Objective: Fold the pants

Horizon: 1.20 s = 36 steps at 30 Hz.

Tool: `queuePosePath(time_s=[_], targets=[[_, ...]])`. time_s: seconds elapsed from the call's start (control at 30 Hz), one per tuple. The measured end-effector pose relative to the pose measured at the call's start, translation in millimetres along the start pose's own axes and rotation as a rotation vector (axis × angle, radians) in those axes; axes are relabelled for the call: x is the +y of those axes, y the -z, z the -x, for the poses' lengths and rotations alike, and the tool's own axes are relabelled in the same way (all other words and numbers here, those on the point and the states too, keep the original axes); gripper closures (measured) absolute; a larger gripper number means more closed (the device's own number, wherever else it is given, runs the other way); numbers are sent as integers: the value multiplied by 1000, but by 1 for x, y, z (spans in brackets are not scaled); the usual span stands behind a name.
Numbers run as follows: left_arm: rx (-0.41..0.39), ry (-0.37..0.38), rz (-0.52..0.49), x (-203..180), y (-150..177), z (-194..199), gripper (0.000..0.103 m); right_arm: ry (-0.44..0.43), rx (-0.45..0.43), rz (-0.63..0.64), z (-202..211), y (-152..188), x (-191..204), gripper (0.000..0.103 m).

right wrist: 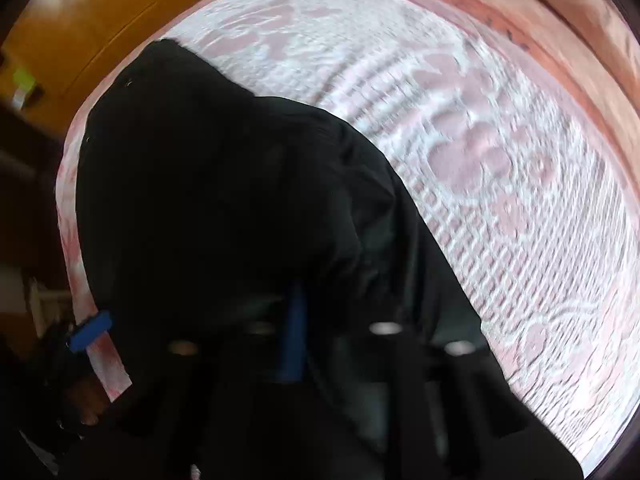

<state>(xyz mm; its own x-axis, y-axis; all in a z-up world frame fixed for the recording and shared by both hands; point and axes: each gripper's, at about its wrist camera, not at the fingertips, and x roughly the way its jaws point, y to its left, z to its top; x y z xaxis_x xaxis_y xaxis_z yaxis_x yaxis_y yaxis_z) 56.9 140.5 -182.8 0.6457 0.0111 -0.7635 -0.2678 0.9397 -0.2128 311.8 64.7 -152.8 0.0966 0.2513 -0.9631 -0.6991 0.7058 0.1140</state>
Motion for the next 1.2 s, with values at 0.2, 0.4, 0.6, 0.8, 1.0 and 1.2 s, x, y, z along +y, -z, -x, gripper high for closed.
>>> queuePosePath(time_s=[0.2, 0.4, 0.6, 0.8, 1.0, 1.2], targets=[[3, -5, -11, -3, 1, -5, 32, 68, -186, 39, 51, -12, 4, 99], [17, -24, -27, -8, -1, -10, 30, 266, -171, 159, 23, -13, 22, 90], [15, -21, -35, -17, -7, 3, 30, 202, -345, 27, 69, 40, 4, 67], [2, 96, -152, -84, -16, 11, 30, 256, -380, -271, 130, 182, -71, 67], [95, 38, -279, -141, -7, -42, 26, 243, -250, -513, 94, 260, -130, 67], [79, 0, -316, -159, -11, -27, 26, 133, -305, -579, 96, 287, -138, 68]])
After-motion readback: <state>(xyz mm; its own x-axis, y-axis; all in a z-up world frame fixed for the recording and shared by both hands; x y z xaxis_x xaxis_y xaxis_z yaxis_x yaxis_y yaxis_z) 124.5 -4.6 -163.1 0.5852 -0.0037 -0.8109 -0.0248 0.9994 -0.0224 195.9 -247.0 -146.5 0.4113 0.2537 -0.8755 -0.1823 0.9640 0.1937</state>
